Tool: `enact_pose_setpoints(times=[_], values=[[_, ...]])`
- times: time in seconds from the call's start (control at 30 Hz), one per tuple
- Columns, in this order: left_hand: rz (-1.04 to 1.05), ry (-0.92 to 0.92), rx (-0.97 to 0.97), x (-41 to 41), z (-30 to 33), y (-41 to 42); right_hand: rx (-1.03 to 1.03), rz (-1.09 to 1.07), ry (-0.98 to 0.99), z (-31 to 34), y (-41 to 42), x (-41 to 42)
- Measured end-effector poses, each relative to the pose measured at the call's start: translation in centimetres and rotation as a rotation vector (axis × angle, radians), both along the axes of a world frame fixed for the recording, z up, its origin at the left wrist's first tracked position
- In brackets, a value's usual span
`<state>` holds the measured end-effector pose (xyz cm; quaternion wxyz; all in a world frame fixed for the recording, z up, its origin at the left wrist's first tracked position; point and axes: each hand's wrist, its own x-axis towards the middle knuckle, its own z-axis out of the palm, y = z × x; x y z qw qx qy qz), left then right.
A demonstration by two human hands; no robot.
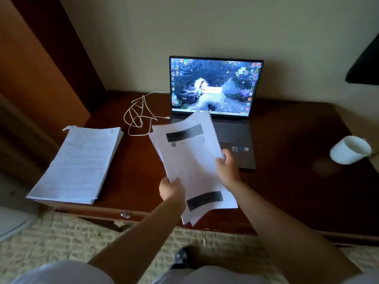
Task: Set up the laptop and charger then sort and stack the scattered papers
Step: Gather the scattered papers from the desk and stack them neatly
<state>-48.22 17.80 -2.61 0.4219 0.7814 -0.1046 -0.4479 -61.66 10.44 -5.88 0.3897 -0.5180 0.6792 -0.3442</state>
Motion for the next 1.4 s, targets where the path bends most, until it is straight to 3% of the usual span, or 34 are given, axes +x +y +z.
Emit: enact_pose_setpoints(times=[0.2,0.33,0.57,0.8,1.07,1.17,1.3,1.4], values=[[-0.174,-0.198,-0.518,3.0,3.8,-2.8,-0.356,-0.260,-0.207,5.2,-0.4,1.2],[-0.313,-0.222,-0.640,4.4,4.0,-3.0,-0.376,-0.258,-0.262,6.3,0.1,0.7],[-0.285,-0.240,-0.749,4.1,5.7,-3.8,-0.458,-0.266,-0.359,9.0,-0.2,2.0],[-0.371,-0.320,-0.632,5.5,4.3,-3.5,-0.335,-0.198,-0.363,7.4,0.6,0.6],[-0.274,-0.032,-0.634,4.6,5.3,-3.3,-0.242,-0.195,-0.437,6.7,1.0,1.1],[-0.249,-0.008,-0.681,4.3,6.0,-3.7,-0.275,-0.213,-0.446,6.9,0.6,0.9],[-0.304,-0.066,-0.624,4.7,4.9,-3.4,-0.127,-0.137,-0.392,5.5,1.3,0.7],[-0.278,-0.068,-0.619,4.8,4.7,-3.3,-0.127,-0.153,-0.408,5.3,1.1,0.7]])
